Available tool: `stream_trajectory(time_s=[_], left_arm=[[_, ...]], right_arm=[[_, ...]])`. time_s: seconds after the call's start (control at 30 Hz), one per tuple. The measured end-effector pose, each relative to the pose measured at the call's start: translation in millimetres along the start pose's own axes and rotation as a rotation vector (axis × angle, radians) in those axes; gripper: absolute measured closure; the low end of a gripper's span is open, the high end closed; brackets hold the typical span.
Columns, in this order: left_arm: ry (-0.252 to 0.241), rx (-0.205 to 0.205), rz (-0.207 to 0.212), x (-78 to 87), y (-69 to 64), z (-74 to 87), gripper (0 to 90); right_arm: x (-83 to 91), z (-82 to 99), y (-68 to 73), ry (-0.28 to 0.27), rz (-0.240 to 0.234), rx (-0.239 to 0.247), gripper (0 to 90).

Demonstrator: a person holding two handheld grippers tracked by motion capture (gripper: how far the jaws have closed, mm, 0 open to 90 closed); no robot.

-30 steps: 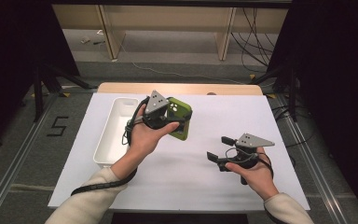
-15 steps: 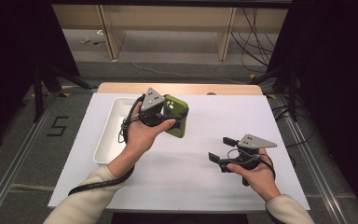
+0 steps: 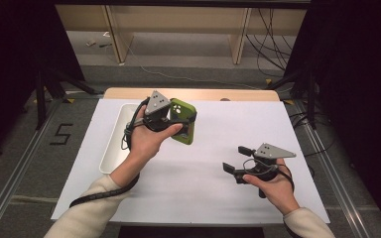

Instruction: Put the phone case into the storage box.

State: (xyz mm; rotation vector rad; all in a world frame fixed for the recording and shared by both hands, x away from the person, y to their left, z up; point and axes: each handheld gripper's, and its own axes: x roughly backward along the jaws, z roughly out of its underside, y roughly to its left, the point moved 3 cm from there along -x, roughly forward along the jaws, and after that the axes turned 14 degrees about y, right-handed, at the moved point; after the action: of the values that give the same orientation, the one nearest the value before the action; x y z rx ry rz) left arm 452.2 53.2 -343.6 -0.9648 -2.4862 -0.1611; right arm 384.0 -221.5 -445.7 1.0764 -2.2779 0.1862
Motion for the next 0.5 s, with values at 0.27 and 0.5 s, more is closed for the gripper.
stream_trajectory(time_s=[0.27, 0.5], left_arm=[[-0.005, 0.009, -0.013, 4.2, 6.3, -1.9, 17.7], [-0.006, 0.006, -0.025, 7.8, 11.4, -3.0, 17.7]], right_arm=[[1.0, 0.9, -0.1, -0.007, -0.001, -0.002, 12.6], [2.9, 1.7, -0.6, -0.005, 0.001, -0.001, 12.6]])
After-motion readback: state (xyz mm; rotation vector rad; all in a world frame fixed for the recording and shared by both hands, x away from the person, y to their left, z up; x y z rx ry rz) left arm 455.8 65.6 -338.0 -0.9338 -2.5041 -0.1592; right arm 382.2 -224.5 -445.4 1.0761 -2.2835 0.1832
